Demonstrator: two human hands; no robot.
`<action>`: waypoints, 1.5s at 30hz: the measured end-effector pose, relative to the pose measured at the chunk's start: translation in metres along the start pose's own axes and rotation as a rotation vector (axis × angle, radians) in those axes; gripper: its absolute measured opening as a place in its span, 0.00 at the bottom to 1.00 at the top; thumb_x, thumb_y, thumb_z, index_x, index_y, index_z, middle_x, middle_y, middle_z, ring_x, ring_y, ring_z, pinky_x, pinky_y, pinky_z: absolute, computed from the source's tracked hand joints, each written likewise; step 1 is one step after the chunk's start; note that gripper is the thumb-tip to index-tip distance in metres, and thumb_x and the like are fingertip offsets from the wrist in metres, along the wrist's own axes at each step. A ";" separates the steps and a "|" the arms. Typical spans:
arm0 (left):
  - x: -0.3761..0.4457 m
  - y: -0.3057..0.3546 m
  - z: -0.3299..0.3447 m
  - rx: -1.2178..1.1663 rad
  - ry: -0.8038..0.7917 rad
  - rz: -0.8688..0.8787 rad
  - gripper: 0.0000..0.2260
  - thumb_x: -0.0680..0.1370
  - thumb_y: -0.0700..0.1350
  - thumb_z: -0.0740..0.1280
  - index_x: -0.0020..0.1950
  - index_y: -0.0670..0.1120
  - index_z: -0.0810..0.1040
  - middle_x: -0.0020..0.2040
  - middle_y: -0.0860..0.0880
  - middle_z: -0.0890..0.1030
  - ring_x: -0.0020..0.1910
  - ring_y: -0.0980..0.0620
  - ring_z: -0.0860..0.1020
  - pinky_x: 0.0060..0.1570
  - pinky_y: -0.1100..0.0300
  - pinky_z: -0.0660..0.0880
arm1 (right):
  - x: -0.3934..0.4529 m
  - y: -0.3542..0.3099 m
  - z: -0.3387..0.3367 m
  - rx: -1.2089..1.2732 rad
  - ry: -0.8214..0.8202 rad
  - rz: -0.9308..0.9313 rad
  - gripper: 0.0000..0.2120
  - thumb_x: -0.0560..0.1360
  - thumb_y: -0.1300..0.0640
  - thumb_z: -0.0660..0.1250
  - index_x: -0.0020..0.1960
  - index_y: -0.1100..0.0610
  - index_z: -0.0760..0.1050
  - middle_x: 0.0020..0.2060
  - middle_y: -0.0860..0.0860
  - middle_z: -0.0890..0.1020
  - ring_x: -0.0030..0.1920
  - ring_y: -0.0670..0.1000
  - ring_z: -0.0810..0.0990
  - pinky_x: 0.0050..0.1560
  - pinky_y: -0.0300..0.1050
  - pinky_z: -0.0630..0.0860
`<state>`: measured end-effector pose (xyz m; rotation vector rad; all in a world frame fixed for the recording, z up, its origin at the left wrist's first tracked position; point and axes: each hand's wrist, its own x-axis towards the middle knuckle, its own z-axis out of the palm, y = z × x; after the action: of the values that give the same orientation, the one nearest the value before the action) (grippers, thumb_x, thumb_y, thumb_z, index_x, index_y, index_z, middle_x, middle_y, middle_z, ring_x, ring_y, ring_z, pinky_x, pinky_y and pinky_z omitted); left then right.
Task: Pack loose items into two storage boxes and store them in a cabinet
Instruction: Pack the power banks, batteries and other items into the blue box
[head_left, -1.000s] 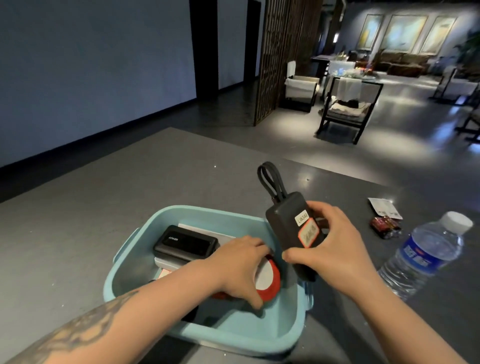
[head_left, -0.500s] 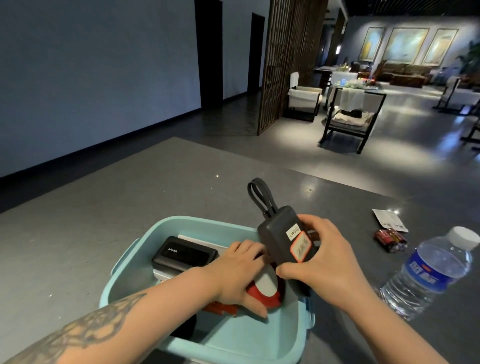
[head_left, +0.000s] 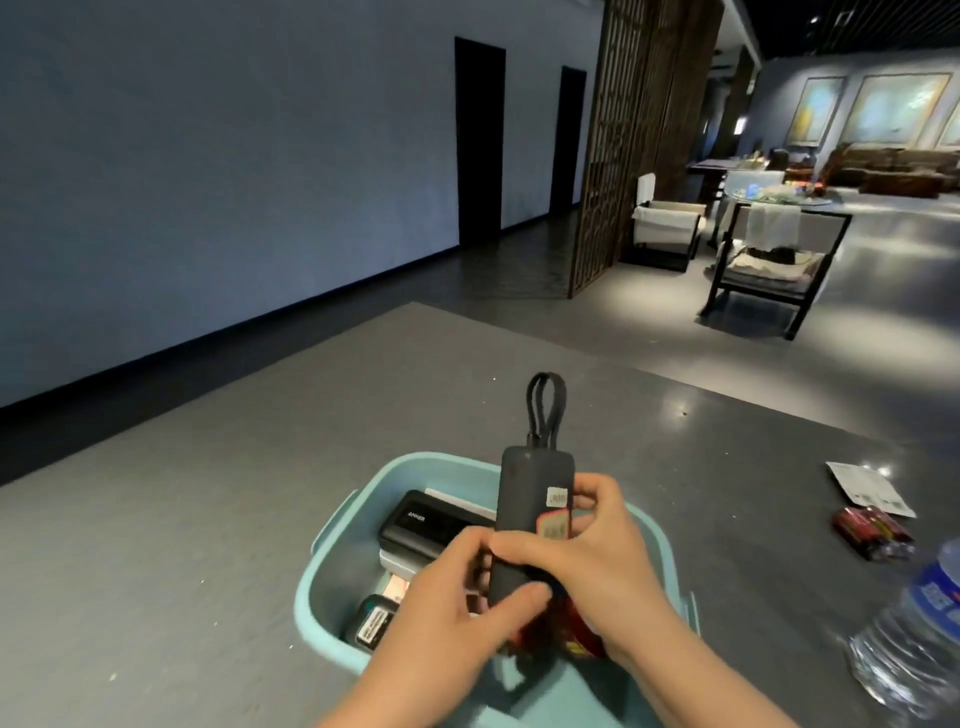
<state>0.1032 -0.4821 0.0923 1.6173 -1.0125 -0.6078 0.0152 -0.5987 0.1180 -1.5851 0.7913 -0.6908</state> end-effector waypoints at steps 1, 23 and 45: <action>-0.002 -0.004 -0.002 -0.011 0.079 0.002 0.15 0.66 0.59 0.71 0.51 0.57 0.77 0.44 0.52 0.84 0.44 0.48 0.81 0.47 0.52 0.78 | 0.000 0.000 0.005 0.055 -0.005 0.015 0.31 0.56 0.60 0.82 0.53 0.52 0.70 0.40 0.50 0.84 0.36 0.42 0.82 0.38 0.37 0.77; 0.030 -0.025 -0.063 -0.022 0.027 -0.107 0.23 0.69 0.63 0.65 0.40 0.42 0.77 0.35 0.52 0.77 0.36 0.56 0.73 0.39 0.57 0.68 | 0.017 0.002 -0.007 -0.940 -0.408 -0.673 0.34 0.55 0.38 0.71 0.61 0.42 0.73 0.47 0.36 0.77 0.49 0.42 0.71 0.50 0.36 0.71; 0.021 -0.049 -0.067 0.729 0.424 0.055 0.12 0.74 0.49 0.67 0.57 0.54 0.75 0.56 0.59 0.74 0.58 0.54 0.71 0.53 0.57 0.69 | 0.046 0.034 0.054 -0.918 -0.262 -0.421 0.33 0.69 0.39 0.70 0.70 0.49 0.66 0.66 0.45 0.72 0.66 0.49 0.66 0.66 0.45 0.63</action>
<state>0.1826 -0.4630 0.0672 2.2124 -1.0014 0.1869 0.0816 -0.6069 0.0763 -2.6655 0.6014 -0.3935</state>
